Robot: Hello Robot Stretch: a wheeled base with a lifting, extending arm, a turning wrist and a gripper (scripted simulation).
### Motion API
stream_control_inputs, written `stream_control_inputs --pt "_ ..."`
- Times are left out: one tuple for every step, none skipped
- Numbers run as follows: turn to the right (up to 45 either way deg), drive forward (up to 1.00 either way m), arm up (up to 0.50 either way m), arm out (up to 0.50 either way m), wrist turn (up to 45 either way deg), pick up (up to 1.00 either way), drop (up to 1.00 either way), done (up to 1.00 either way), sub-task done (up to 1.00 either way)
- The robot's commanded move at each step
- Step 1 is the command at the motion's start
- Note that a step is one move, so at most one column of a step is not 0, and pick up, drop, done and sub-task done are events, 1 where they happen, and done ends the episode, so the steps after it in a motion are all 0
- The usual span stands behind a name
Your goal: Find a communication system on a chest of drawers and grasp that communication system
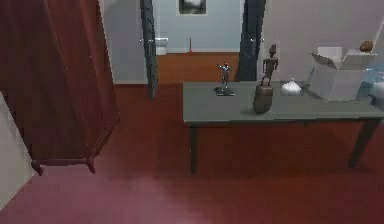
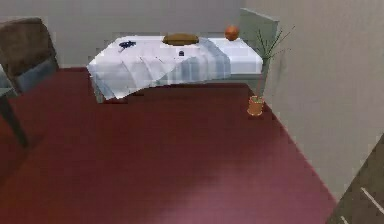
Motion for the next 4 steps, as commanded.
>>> stream_control_inputs --pt "0.0 0.6 0.0 0.0 0.0 0.0 0.0 0.0 0.0" --pt "-42.0 0.0 0.0 0.0 0.0 0.0 0.0 0.0 0.0" --pt "0.0 0.95 0.0 0.0 0.0 0.0 0.0 0.0 0.0" --pt "45.0 0.0 0.0 0.0 0.0 0.0 0.0 0.0 0.0"
